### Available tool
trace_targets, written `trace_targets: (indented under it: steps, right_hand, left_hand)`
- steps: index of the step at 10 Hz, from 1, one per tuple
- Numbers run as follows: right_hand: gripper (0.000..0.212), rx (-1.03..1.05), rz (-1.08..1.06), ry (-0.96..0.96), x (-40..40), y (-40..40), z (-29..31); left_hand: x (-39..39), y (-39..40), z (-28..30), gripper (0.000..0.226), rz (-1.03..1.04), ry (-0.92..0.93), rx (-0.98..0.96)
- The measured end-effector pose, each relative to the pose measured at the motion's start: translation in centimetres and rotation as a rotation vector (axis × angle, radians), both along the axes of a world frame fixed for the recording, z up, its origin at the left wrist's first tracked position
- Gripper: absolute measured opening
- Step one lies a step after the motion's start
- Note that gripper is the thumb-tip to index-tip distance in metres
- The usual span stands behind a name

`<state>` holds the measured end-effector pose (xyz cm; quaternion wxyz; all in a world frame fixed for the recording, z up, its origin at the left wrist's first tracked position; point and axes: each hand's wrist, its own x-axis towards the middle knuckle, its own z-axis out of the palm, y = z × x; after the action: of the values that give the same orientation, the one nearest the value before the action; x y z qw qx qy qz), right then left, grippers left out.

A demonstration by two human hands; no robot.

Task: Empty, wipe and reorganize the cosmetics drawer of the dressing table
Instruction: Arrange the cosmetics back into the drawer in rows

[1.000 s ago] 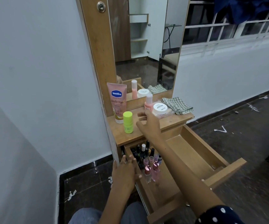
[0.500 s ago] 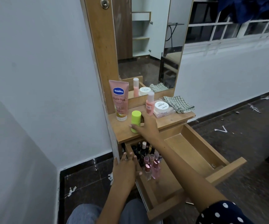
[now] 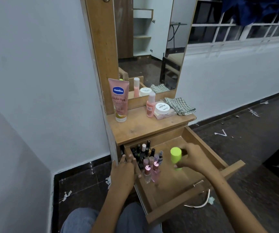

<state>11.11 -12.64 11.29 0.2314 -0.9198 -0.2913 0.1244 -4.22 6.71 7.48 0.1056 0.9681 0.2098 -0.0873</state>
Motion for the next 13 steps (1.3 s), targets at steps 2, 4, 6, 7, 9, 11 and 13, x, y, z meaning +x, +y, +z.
trace_targets:
  steps: [2,4,6,7,9,11,13]
  right_hand:
    - [0.042,-0.050,0.038,0.031,-1.5,1.7,-2.4]
    - [0.043,-0.046,0.068,0.018,-2.3,2.7,-3.4]
    - [0.043,0.006,0.061,0.030,-2.4,2.2,-3.8]
    - [0.043,0.013,0.065,0.040,-2.3,2.2,-3.9]
    - [0.045,-0.003,0.078,0.047,-2.2,2.3,-4.0]
    - [0.047,-0.082,0.076,0.041,-1.5,1.3,-3.5]
    - [0.024,0.317,-0.129,-0.096,0.4,3.9,0.3]
  left_hand:
    - [0.0,-0.1,0.4,0.067,0.000,0.007,0.001]
    - [0.0,-0.2,0.5,0.069,-0.004,0.033,0.015]
    - [0.0,-0.2,0.5,0.069,-0.004,0.034,0.021]
    - [0.0,-0.2,0.5,0.069,0.000,0.028,0.018]
    - [0.0,-0.3,0.6,0.068,-0.005,0.025,0.030]
    - [0.2,-0.2,0.6,0.067,-0.005,0.028,0.043]
    - [0.4,-0.2,0.4,0.068,0.005,0.018,0.052]
